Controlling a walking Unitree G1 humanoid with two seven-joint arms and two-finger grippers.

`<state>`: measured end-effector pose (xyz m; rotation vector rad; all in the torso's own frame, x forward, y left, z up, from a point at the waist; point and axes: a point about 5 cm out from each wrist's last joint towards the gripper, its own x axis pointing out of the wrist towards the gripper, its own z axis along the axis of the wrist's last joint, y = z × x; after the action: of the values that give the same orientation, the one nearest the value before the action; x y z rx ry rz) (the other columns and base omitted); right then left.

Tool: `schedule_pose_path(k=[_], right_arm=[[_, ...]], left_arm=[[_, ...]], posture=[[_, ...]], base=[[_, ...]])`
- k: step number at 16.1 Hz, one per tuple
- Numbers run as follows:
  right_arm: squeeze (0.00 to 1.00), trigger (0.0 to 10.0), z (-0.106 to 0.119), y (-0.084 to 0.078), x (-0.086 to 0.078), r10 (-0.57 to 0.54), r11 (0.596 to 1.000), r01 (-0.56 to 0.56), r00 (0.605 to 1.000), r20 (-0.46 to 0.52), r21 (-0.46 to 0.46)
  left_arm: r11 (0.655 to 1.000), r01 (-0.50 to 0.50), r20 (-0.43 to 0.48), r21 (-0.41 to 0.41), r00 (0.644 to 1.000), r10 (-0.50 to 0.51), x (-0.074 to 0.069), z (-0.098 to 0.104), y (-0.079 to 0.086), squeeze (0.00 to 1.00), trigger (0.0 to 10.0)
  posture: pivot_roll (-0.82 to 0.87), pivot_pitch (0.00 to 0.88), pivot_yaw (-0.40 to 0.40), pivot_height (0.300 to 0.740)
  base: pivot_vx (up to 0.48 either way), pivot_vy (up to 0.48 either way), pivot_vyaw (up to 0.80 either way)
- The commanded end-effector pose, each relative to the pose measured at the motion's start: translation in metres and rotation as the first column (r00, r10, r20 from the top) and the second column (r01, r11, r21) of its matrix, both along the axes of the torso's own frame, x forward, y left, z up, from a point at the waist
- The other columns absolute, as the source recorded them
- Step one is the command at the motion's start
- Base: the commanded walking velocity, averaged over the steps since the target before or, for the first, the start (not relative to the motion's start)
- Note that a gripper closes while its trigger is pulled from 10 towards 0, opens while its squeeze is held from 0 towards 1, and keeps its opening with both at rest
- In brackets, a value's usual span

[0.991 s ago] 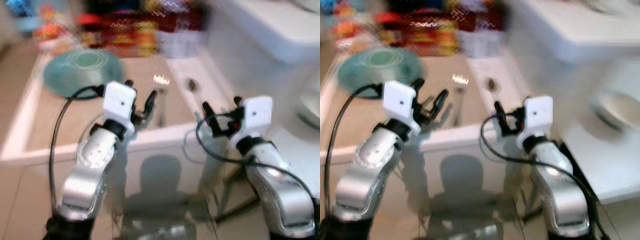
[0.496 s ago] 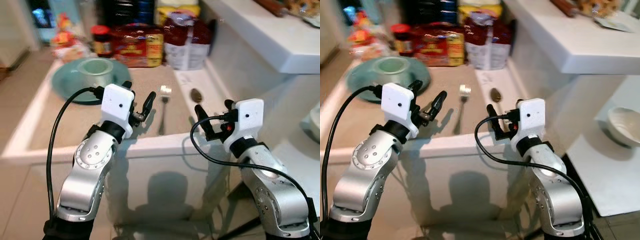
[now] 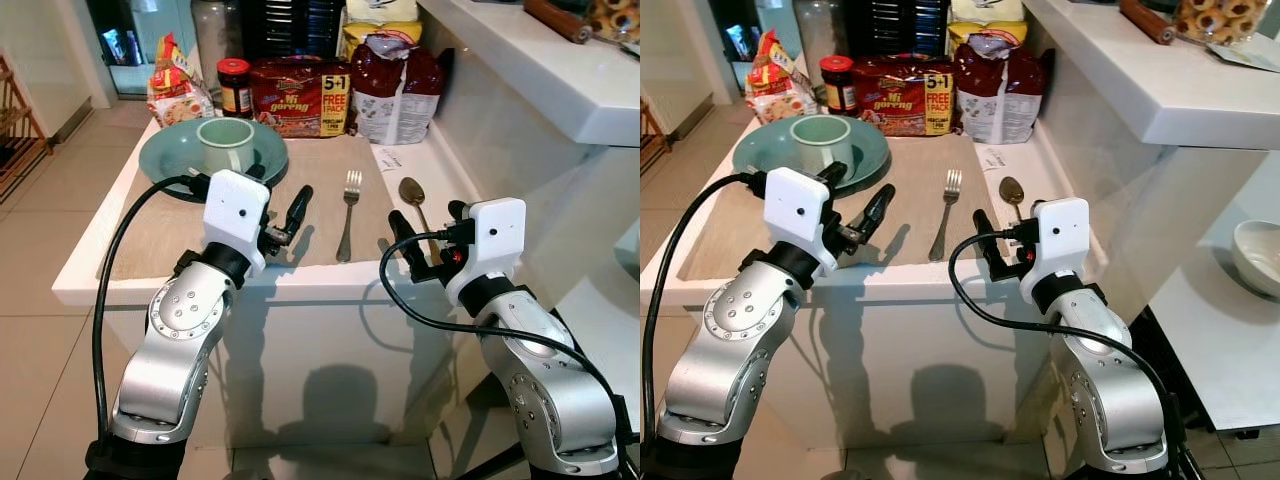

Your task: Setting the table

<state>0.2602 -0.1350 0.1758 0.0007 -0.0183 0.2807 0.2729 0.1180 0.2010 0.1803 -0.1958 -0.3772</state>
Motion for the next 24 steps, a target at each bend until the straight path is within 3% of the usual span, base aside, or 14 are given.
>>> schedule_pose_path(k=[1,4,5,6,9,11,12,15,18,21,23,24], right_arm=[[0.0,10.0,-0.003,-0.005,0.001,-0.025,1.0,0.025,0.999,-0.022,0.001],[0.0,10.0,-0.004,-0.008,0.005,-0.06,0.998,0.059,0.998,-0.033,-0.017],[0.1,10.0,-0.003,-0.012,0.013,-0.076,0.997,0.075,0.996,-0.042,-0.019],[1.0,10.0,-0.003,-0.016,0.021,-0.096,0.995,0.094,0.994,-0.059,-0.033],[1.0,10.0,0.002,-0.029,0.045,-0.133,0.989,0.125,0.985,-0.108,-0.073],[1.0,10.0,0.005,-0.031,0.058,-0.134,0.99,0.127,0.982,-0.137,-0.052],[0.0,10.0,0.004,-0.035,0.068,-0.183,0.982,0.172,0.966,-0.181,-0.072],[0.0,10.0,-0.004,-0.039,0.082,-0.232,0.973,0.215,0.915,-0.331,-0.087],[0.0,10.0,-0.02,-0.034,0.089,-0.149,0.988,0.151,0.885,-0.441,-0.03],[0.0,10.0,-0.025,-0.03,0.092,-0.122,0.992,0.122,0.874,-0.47,-0.032],[0.0,0.0,-0.031,-0.031,0.095,-0.116,0.993,0.107,0.854,-0.507,-0.048],[0.0,0.0,-0.033,-0.032,0.095,-0.111,0.994,0.104,0.844,-0.524,-0.044]], left_arm=[[1.0,0.022,0.01,0.01,1.0,-0.022,-0.001,0.002,-0.003,0.0,10.0],[0.999,0.032,0.006,0.013,0.999,-0.032,0.0,0.002,-0.004,0.0,10.0],[0.998,0.059,-0.002,0.018,0.998,-0.059,-0.001,0.002,-0.006,0.0,10.0],[0.994,0.105,-0.008,0.031,0.994,-0.104,-0.003,0.001,-0.01,0.0,10.0],[0.969,0.233,-0.025,0.078,0.972,-0.232,-0.012,-0.001,-0.021,0.0,10.0],[0.964,0.249,-0.024,0.09,0.969,-0.248,-0.013,-0.002,-0.023,0.0,10.0],[0.959,0.264,-0.024,0.1,0.965,-0.263,-0.014,-0.002,-0.024,0.0,10.0],[0.95,0.298,-0.033,0.098,0.955,-0.296,-0.015,-0.001,-0.026,0.0,10.0],[0.933,0.344,-0.057,0.105,0.939,-0.34,-0.019,-0.002,-0.028,0.0,10.0],[0.93,0.35,-0.069,0.109,0.936,-0.344,-0.02,-0.004,-0.028,0.0,10.0],[0.927,0.357,-0.076,0.111,0.933,-0.351,-0.02,-0.005,-0.028,0.0,10.0],[0.926,0.361,-0.081,0.111,0.932,-0.354,-0.02,-0.005,-0.028,0.0,10.0]], posture=[[0.09,0.0,-0.039,0.74],[0.08,0.001,-0.034,0.74],[0.08,0.001,-0.03,0.74],[0.08,0.001,-0.03,0.74],[0.08,0.0,-0.032,0.74],[0.08,0.0,-0.031,0.74],[0.08,0.0,-0.031,0.74],[0.08,0.0,-0.027,0.74],[0.09,0.0,-0.03,0.74],[0.09,0.0,-0.031,0.74],[0.09,0.0,-0.03,0.74],[0.09,0.0,-0.031,0.74]], base=[[0.0,0.0,0.0],[0.0,0.0,0.0],[0.0,0.0,0.0],[0.0,0.0,0.0],[0.0,0.0,0.0],[0.0,0.0,0.0],[0.0,0.0,0.0],[0.0,0.0,0.0],[0.0,0.0,0.0],[0.0,0.0,0.0],[0.0,0.0,0.0],[0.0,0.0,0.0]])
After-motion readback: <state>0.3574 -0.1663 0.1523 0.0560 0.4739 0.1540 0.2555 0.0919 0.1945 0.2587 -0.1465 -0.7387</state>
